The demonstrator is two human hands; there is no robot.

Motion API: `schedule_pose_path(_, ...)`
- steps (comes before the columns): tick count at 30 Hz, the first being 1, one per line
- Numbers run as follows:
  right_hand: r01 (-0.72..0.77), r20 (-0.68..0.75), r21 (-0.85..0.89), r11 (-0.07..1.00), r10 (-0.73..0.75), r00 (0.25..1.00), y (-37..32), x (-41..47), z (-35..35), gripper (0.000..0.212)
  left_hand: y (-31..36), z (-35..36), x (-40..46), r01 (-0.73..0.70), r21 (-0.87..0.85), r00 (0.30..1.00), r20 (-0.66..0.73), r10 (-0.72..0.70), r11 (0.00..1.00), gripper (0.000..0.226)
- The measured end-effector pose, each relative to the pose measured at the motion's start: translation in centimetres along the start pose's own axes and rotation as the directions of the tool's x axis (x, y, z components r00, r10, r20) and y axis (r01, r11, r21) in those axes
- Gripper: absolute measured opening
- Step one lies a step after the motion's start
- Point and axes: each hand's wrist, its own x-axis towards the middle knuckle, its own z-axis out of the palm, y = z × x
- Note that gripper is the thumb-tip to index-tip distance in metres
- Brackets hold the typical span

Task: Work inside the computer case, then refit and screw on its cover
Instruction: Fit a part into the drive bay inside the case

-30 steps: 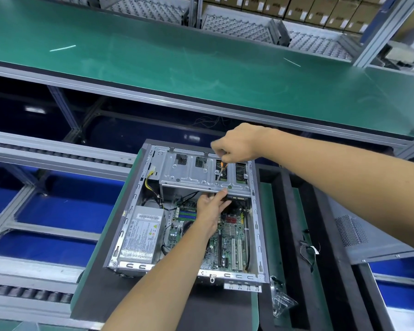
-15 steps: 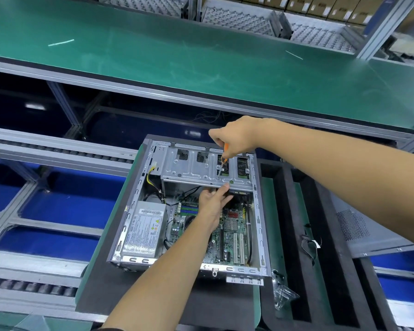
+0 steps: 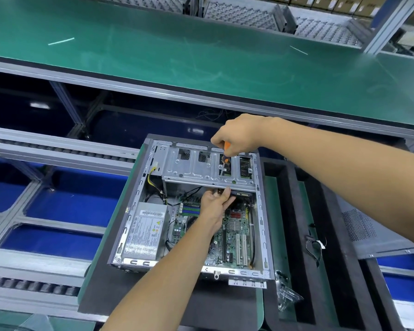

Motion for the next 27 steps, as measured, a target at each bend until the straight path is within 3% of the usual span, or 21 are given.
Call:
schedule_pose_path(13, 0.030, -0.065, -0.086, 0.996, -0.035, 0.997, 0.11, 0.32, 0.16, 0.027, -0.27, -0.07, 0.22, 0.041, 0.021, 0.999, 0.003, -0.041, 0.999, 0.038)
schedule_pose_path(18, 0.076, -0.050, -0.149, 0.986, -0.085, 0.995, -0.11, 0.21, 0.58, 0.007, -0.26, 0.04, 0.15, 0.056, -0.051, 0.998, 0.024, -0.055, 0.997, 0.031)
schedule_pose_path(22, 0.107, -0.034, -0.148, 0.983, -0.113, 0.993, 0.12, 0.20, 0.55, 0.017, -0.12, 0.13, 0.08, 0.063, -0.106, 0.998, 0.029, -0.060, 0.992, 0.030)
schedule_pose_path(27, 0.106, -0.061, -0.112, 0.988, -0.114, 0.992, 0.32, 0.39, 0.93, 0.013, 0.32, 0.40, -0.27, 0.102, -0.185, 0.995, 0.028, -0.099, 0.977, 0.033)
